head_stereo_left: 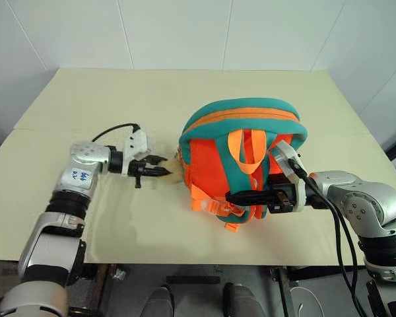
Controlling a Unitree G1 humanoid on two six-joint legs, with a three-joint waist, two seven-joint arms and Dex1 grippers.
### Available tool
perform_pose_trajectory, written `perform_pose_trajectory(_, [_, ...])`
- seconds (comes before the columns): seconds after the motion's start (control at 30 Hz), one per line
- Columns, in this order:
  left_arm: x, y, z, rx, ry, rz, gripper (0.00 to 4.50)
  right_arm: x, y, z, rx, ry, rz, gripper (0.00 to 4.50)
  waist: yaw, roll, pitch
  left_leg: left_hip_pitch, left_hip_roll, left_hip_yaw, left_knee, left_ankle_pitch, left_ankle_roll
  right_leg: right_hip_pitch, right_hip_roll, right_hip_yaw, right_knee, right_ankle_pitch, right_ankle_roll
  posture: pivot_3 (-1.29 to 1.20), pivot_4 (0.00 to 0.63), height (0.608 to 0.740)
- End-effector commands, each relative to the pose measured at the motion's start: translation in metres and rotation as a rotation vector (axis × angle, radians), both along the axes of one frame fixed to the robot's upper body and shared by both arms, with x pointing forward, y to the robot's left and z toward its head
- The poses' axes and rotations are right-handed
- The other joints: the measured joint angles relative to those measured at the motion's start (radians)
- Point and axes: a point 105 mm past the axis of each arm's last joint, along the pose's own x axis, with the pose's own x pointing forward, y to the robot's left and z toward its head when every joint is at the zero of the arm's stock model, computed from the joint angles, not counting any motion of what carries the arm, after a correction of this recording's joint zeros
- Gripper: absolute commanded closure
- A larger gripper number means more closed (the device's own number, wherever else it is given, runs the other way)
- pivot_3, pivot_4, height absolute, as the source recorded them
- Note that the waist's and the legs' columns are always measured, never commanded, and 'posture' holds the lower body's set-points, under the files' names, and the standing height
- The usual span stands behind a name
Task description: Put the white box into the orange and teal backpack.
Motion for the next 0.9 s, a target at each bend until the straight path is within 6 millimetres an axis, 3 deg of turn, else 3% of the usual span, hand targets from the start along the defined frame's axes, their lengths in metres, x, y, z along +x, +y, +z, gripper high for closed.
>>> perform_pose_trajectory(0.03, [-0.001, -0.008, -0.029, 0.027, 0.050, 0.001, 3.51, -0.006, 0.003, 0.008, 0.031, -0.027, 0.021, 4.48, 0.005, 0.000, 0.000, 0.000, 0.000, 0.000, 0.000, 0.000, 0.000, 0.000, 0.000, 0.000, 0.000, 0.000, 0.000, 0.00, 0.150, 0.740])
perform_pose_trajectory(0.2, [-0.003, -0.003, -0.017, -0.038, 0.034, 0.022, 3.51, -0.002, 0.003, 0.010, 0.052, -0.015, -0.022, 4.48, 0.023, 0.000, 0.000, 0.000, 0.000, 0.000, 0.003, 0.000, 0.000, 0.001, 0.000, 0.000, 0.001, 0.000, 0.000, 0.00, 0.150, 0.740])
perform_pose_trajectory(0.23, [-0.005, -0.002, -0.013, -0.050, 0.033, 0.019, 2.90, 0.000, 0.002, 0.011, 0.060, -0.015, -0.038, 3.76, 0.023, 0.000, 0.000, 0.000, 0.000, 0.000, 0.003, 0.000, 0.000, 0.001, 0.000, 0.000, 0.001, 0.001, 0.000, 0.00, 0.150, 0.740])
perform_pose_trajectory(0.43, [-0.034, 0.022, 0.014, -0.108, -0.028, 0.071, 1.07, -0.001, -0.016, 0.025, 0.075, -0.142, -0.141, 1.89, 0.017, 0.000, 0.000, 0.000, 0.000, 0.000, 0.000, 0.000, 0.000, 0.000, 0.000, 0.000, 0.001, 0.000, 0.000, 0.00, 0.150, 0.740])
perform_pose_trajectory(0.53, [-0.049, 0.028, 0.019, -0.132, -0.017, 0.103, 0.15, 0.000, -0.029, 0.030, 0.103, -0.164, -0.203, 0.90, 0.019, 0.000, 0.000, 0.000, 0.001, 0.000, -0.002, 0.000, 0.000, 0.000, 0.000, 0.000, -0.001, 0.000, -0.001, 0.00, 0.150, 0.740])
perform_pose_trajectory(0.6, [-0.059, 0.036, 0.013, -0.164, 0.004, 0.155, 0.00, -0.001, -0.043, 0.026, 0.090, -0.174, -0.258, 0.16, 0.023, 0.000, 0.000, 0.000, 0.001, 0.000, -0.002, 0.000, 0.000, 0.000, 0.000, 0.000, -0.002, 0.000, -0.001, 0.00, 0.150, 0.740])
perform_pose_trajectory(0.7, [-0.079, 0.047, 0.000, -0.210, 0.037, 0.222, 0.00, 0.004, -0.070, 0.010, 0.028, -0.224, -0.388, 0.04, 0.023, 0.000, 0.000, 0.000, 0.001, 0.000, -0.002, -0.001, 0.000, 0.001, 0.000, 0.000, -0.004, 0.000, -0.001, 0.00, 0.150, 0.740])
perform_pose_trajectory(0.9, [-0.095, 0.052, 0.005, -0.244, 0.013, 0.276, 0.00, 0.010, -0.105, -0.005, -0.053, -0.304, -0.523, 0.04, 0.023, 0.000, 0.000, 0.000, 0.001, 0.001, -0.001, -0.002, 0.001, 0.002, 0.000, 0.000, -0.008, -0.001, -0.002, 0.00, 0.150, 0.740])
